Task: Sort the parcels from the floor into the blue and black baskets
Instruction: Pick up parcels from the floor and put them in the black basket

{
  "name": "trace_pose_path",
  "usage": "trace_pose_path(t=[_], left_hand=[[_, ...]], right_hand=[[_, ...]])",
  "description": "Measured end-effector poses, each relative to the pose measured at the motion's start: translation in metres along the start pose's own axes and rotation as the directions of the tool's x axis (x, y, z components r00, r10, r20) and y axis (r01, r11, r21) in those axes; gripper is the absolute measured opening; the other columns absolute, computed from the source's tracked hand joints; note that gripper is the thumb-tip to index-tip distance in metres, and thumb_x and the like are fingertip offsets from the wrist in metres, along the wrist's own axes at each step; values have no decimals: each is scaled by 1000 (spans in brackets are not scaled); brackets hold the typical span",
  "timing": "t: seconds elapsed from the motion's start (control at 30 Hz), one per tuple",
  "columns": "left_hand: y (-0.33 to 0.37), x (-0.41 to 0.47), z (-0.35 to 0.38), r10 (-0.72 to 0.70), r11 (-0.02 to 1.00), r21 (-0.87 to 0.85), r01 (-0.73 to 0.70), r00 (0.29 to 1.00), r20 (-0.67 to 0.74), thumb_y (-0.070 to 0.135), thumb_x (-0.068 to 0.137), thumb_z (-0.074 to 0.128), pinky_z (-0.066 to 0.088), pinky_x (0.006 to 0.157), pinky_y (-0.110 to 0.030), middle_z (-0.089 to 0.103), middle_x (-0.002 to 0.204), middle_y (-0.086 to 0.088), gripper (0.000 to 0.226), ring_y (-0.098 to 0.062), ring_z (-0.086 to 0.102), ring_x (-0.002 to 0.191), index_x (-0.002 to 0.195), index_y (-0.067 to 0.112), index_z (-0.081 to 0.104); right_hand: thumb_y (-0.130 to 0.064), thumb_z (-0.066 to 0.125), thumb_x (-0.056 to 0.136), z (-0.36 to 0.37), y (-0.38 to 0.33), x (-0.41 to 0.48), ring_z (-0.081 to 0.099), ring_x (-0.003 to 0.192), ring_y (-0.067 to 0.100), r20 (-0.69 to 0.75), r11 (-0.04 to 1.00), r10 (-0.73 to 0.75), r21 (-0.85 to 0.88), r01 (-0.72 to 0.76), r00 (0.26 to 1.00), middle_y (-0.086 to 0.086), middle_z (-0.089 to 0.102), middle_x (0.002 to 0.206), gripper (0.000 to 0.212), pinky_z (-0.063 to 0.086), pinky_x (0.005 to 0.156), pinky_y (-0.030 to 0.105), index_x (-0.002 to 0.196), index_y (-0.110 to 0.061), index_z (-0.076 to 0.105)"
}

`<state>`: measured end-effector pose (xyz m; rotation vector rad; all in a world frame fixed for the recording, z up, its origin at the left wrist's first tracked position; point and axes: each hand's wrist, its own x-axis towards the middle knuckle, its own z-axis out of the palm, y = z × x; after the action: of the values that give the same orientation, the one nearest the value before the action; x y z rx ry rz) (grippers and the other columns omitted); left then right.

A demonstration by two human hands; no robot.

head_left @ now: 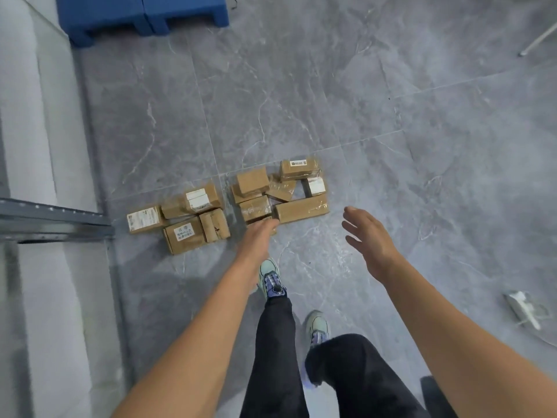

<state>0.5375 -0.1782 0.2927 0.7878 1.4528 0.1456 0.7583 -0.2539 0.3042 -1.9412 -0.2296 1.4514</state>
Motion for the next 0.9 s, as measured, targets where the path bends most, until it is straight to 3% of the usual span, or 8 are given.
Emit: trace_pose_path(t=[0.1, 0.3, 0.43, 0.5, 0.6, 0.73, 0.83, 0.9], left_hand=[[-4, 57, 7, -55, 998, 38, 55, 998, 18, 39, 106, 51, 42, 98, -38, 54, 130, 4, 27, -14, 49, 121, 129, 27, 56], [-39, 179, 33, -169, 981, 100, 167, 986, 8, 41, 105, 51, 44, 104, -43, 52, 102, 17, 14, -10, 53, 104, 112, 30, 56], [-65, 264, 63, -241, 962, 114, 246, 969, -58, 39, 106, 51, 44, 84, -34, 50, 87, 15, 21, -6, 48, 80, 87, 31, 54], [-83, 308, 76, -281, 954, 90, 286, 957, -68, 41, 102, 54, 45, 87, -37, 53, 93, 7, 18, -17, 55, 92, 101, 25, 60], [-107, 366, 91, -322, 946, 23, 324, 944, -74, 45, 93, 59, 51, 102, -45, 61, 113, -3, 35, -25, 59, 110, 117, 19, 59], [-125, 420, 112, -383, 924, -57, 379, 917, -115, 52, 77, 61, 49, 95, -42, 59, 137, -9, 70, -29, 58, 123, 139, 21, 52], [-134, 448, 122, -374, 927, -68, 368, 906, -198, 49, 81, 60, 48, 86, -40, 55, 137, -9, 67, -29, 56, 119, 140, 19, 49], [-141, 461, 127, -385, 923, -70, 379, 894, -229, 50, 75, 57, 49, 92, -45, 54, 137, -10, 76, -30, 55, 120, 144, 20, 46]], right_hand=[[-41, 52, 108, 0, 8, 56, 52, 140, 20, -24, 999, 35, -15, -35, 999, -2, 56, 145, 34, 38, 122, 46, 138, -24, 55], [-40, 55, 108, -8, 55, 181, 53, 137, 20, -59, 989, 137, -51, -140, 989, -1, 56, 148, 42, 40, 119, 44, 145, -20, 55], [-41, 54, 108, -15, 99, 270, 53, 134, 18, -45, 977, 188, -95, -191, 981, -4, 56, 140, 40, 41, 115, 41, 143, -23, 54], [-41, 53, 108, -18, 120, 314, 53, 131, 18, -41, 968, 211, -131, -214, 977, -3, 55, 136, 42, 41, 115, 41, 146, -23, 53], [-46, 54, 106, -18, 147, 374, 52, 131, 21, -34, 953, 250, -169, -252, 968, 0, 55, 135, 47, 39, 119, 45, 148, -24, 53], [-52, 52, 105, -15, 170, 439, 45, 145, 24, -62, 943, 267, -189, -274, 962, 3, 49, 158, 56, 31, 124, 51, 153, -22, 49], [-54, 46, 107, -9, 183, 475, 41, 148, 21, -50, 941, 273, -195, -277, 961, 2, 46, 161, 59, 29, 126, 48, 155, -19, 47], [-57, 44, 107, -7, 191, 491, 40, 149, 21, -44, 942, 277, -184, -280, 960, 1, 44, 162, 63, 28, 126, 46, 157, -18, 45]])
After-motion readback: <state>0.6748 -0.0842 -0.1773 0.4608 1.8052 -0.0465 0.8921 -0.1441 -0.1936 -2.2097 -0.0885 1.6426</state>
